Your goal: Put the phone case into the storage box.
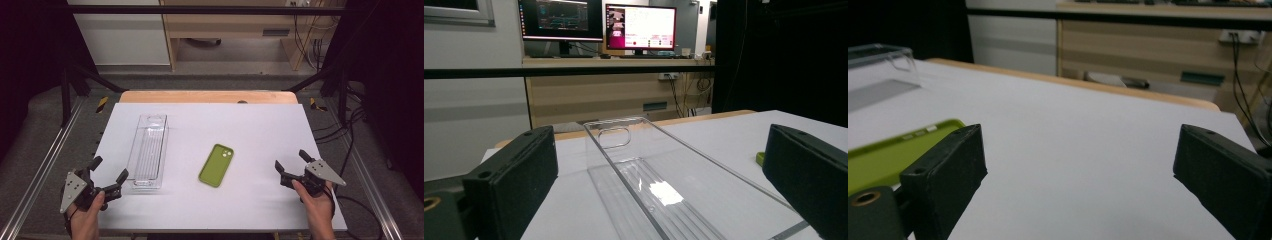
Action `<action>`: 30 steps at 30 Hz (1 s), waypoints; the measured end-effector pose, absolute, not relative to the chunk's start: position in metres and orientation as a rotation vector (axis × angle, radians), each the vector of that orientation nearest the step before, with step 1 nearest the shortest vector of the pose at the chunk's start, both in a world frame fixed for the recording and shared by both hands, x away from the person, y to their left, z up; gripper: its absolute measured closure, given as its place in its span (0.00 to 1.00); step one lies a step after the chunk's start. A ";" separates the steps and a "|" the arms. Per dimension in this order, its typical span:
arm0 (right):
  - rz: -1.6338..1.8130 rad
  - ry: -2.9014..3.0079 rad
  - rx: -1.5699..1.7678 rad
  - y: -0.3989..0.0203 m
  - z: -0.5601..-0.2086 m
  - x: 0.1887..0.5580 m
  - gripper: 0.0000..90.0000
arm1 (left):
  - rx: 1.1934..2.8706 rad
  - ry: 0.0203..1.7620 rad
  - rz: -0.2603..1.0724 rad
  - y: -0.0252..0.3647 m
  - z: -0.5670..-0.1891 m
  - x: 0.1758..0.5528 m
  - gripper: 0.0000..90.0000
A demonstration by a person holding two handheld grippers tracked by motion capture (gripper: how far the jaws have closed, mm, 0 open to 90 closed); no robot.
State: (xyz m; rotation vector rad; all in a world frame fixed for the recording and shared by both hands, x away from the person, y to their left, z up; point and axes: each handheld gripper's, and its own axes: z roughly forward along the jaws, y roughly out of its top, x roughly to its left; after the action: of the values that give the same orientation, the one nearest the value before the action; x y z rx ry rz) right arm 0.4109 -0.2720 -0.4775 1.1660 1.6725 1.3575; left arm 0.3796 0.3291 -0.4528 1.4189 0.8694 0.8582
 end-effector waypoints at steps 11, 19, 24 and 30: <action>1.341 1.828 1.240 -0.257 -0.475 0.413 0.15 | 1.448 0.864 0.861 0.326 -0.454 0.379 0.01; 1.260 1.949 1.184 -0.237 -0.462 0.424 0.17 | 1.443 0.867 0.854 0.326 -0.454 0.379 0.01; 1.184 2.030 1.150 -0.225 -0.447 0.435 0.17 | 1.440 0.873 0.858 0.326 -0.454 0.379 0.01; 1.107 2.122 1.114 -0.206 -0.433 0.443 0.16 | 1.441 0.875 0.854 0.326 -0.454 0.379 0.01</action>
State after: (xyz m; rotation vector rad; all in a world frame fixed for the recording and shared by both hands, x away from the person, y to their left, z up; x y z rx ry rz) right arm 0.4432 -0.2056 -0.4331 1.1145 2.1222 1.1073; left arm 0.3786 0.3259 -0.4545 1.4413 0.8747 0.8535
